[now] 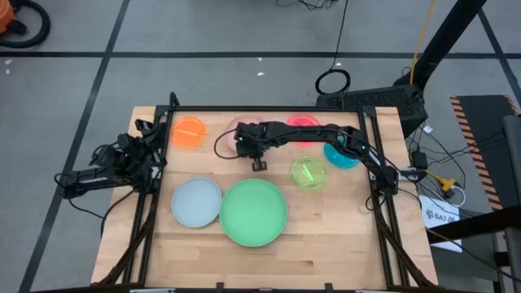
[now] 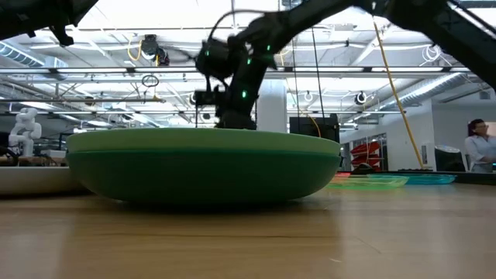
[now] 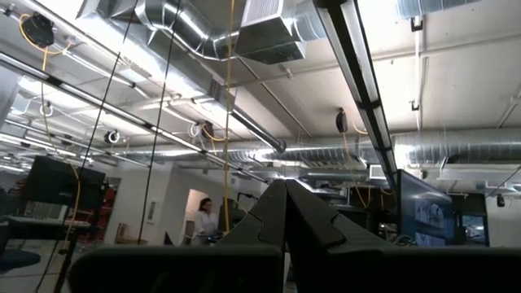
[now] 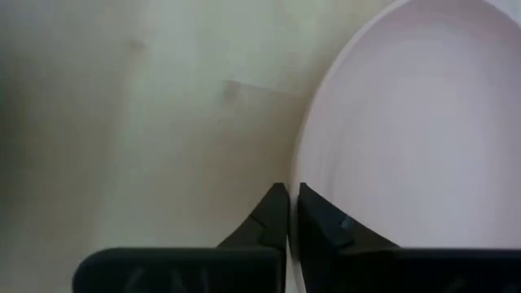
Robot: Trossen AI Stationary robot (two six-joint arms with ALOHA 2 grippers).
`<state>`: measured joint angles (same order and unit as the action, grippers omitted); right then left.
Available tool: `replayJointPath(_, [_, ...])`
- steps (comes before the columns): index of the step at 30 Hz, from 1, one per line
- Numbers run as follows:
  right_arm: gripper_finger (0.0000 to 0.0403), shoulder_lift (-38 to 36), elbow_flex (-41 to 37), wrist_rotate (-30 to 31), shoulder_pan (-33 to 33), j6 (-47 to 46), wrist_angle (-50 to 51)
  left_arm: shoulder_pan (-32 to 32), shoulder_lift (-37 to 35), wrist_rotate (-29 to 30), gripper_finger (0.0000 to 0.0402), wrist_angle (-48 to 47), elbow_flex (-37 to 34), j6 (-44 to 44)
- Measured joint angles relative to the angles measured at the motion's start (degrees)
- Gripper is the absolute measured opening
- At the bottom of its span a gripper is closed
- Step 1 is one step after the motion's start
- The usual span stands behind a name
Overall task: Stack plastic plates
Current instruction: Stack the large pink plate on the large light green plate
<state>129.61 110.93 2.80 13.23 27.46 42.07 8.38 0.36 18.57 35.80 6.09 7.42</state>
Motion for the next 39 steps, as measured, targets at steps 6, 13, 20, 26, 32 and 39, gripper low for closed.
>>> replayJointPath(6, [0.0003, -6.06, 0.0, 0.1, -3.71, -1.63, 5.29, 0.0, 0.0, 0.0, 0.0005, 0.01, 0.0, -0.06])
replayJointPath(13, [0.0003, -11.7, 0.07, 0.0, -11.48, -7.89, 12.77, 0.0, 0.0, 0.0, 0.0005, 0.24, 0.0, -0.67])
replayJointPath(20, [0.0003, -13.01, 0.06, 0.08, -22.21, -16.93, 14.48, 0.0, 0.0, 0.0, 0.0005, 0.4, 0.0, -2.01])
replayJointPath(26, [0.0003, -12.46, 0.04, 1.09, -30.39, -25.14, 11.36, 0.01, 0.0, -0.07, 0.0005, 0.43, 0.0, -5.1])
replayJointPath(32, [0.0003, -11.67, 0.05, 4.91, -35.06, -30.99, 8.97, 0.0, 0.0, -0.44, 0.0005, 0.37, 0.0, -7.62])
replayJointPath(39, [0.0003, -10.78, -5.05, 6.7, -36.11, -31.22, 2.72, 0.0, 0.0, -1.11, 0.0005, -1.14, 0.0, -10.62])
